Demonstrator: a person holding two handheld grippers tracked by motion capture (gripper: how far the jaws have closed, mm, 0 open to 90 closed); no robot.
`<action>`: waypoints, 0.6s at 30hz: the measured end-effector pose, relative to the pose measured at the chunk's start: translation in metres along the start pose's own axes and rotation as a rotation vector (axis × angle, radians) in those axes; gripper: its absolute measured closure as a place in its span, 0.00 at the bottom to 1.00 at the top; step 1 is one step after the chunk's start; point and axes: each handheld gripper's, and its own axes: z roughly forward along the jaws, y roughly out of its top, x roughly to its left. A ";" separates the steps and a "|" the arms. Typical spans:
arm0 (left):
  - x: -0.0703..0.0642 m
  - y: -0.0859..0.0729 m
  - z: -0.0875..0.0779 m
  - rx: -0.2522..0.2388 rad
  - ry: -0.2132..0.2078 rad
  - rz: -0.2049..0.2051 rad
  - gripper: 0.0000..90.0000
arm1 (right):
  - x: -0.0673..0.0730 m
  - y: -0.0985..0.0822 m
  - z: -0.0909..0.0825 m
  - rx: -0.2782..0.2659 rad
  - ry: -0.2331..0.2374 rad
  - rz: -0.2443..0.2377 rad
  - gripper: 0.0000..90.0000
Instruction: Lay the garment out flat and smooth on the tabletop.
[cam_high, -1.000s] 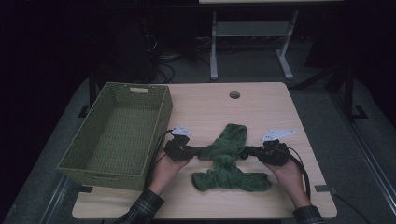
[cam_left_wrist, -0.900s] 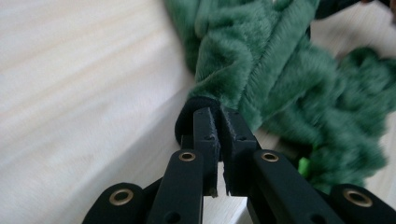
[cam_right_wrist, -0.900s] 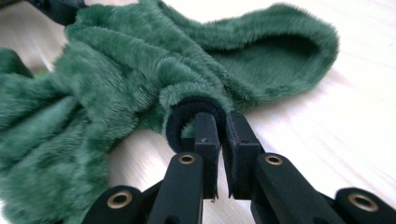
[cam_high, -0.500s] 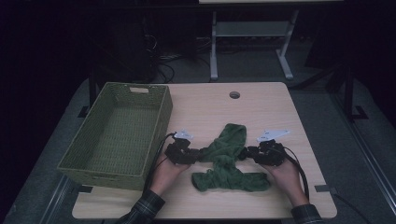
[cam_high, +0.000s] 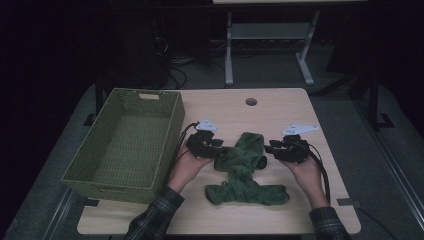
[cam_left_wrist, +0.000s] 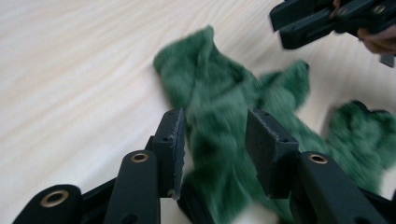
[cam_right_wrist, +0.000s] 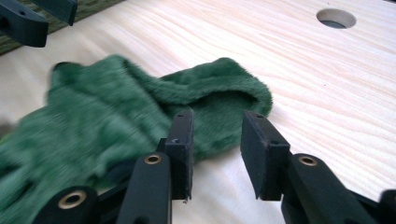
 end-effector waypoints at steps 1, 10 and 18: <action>0.001 0.004 0.005 -0.002 -0.006 -0.004 0.63 | -0.002 0.002 0.005 0.012 -0.002 0.013 0.68; 0.008 0.019 0.050 0.056 -0.012 0.021 0.63 | -0.012 0.000 0.038 0.056 -0.052 0.097 0.62; 0.008 0.011 0.076 0.129 -0.006 0.028 0.62 | -0.009 -0.009 0.059 0.140 -0.064 0.088 0.60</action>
